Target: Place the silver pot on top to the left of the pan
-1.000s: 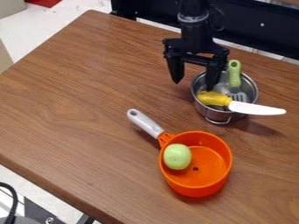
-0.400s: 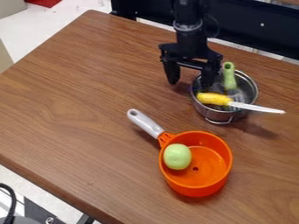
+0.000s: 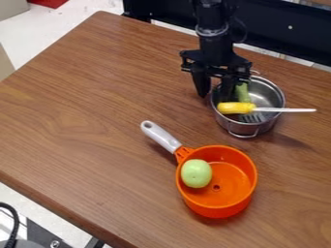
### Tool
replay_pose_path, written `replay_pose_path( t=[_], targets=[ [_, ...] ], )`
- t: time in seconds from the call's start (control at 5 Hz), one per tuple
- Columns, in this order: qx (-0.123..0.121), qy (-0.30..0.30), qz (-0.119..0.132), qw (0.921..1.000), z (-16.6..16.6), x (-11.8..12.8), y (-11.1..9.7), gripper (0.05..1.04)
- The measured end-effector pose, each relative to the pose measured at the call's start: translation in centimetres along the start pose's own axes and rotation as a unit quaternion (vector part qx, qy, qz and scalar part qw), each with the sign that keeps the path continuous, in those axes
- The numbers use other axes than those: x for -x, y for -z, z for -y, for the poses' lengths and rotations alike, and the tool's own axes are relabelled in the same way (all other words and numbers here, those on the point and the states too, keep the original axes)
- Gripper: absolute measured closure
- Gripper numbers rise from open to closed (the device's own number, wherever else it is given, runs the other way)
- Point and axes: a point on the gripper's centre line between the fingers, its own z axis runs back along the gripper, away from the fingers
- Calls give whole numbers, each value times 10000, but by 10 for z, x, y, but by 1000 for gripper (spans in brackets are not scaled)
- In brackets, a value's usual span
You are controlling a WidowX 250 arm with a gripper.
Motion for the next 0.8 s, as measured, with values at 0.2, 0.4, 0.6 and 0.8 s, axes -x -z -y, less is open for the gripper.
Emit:
replay_pose_path(
  t=[0.2, 0.4, 0.6, 0.8],
  targets=[
    [71, -85, -67, 9999, -2, 2, -1, 851],
    [67, -65, -128, 9999, -3, 3, 0, 999],
    [70, -68, -105, 9999, -7, 3, -1, 1029],
    [121, -104, -94, 9998, -10, 0, -4, 1029]
  ],
)
